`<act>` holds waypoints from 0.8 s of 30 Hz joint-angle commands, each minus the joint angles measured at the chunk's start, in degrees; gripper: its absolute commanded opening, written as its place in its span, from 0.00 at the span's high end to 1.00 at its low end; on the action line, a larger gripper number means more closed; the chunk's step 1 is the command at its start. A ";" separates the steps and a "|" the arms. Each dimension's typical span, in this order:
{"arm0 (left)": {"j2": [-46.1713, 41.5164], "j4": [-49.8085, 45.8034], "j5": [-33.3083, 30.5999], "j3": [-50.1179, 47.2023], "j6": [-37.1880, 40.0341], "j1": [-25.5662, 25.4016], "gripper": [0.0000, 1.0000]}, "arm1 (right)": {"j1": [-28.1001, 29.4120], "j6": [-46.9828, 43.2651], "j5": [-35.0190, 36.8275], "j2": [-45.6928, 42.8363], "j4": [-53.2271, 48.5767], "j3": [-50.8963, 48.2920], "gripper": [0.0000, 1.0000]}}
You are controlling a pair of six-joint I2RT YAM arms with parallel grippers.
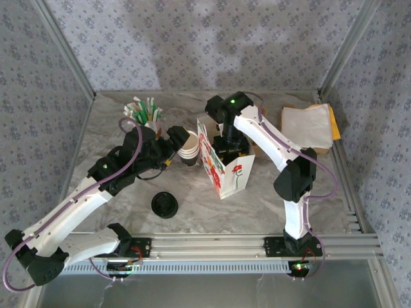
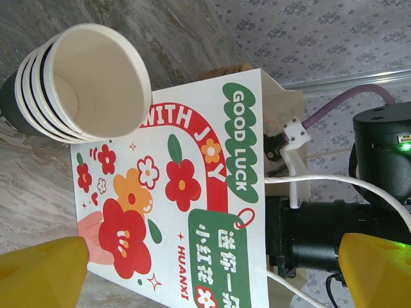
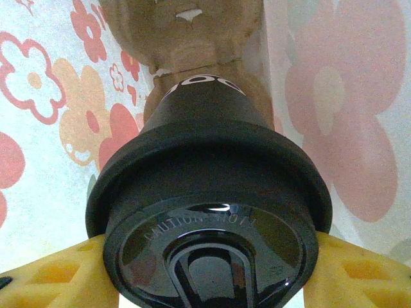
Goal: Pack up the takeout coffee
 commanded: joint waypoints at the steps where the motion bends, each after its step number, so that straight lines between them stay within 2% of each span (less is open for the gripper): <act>1: -0.20 -0.30 0.86 1.01 0.97 0.26 0.00 | 0.23 -0.21 0.16 -2.15 -11.57 -1.20 0.47; 14: -0.47 -0.38 0.88 0.31 0.61 0.33 0.00 | -0.27 -0.78 -2.78 -3.13 -11.66 -6.64 0.47; 24: -0.56 -0.29 0.94 0.08 0.53 0.40 0.00 | -0.17 -0.99 -3.27 -2.12 -11.66 -6.50 0.47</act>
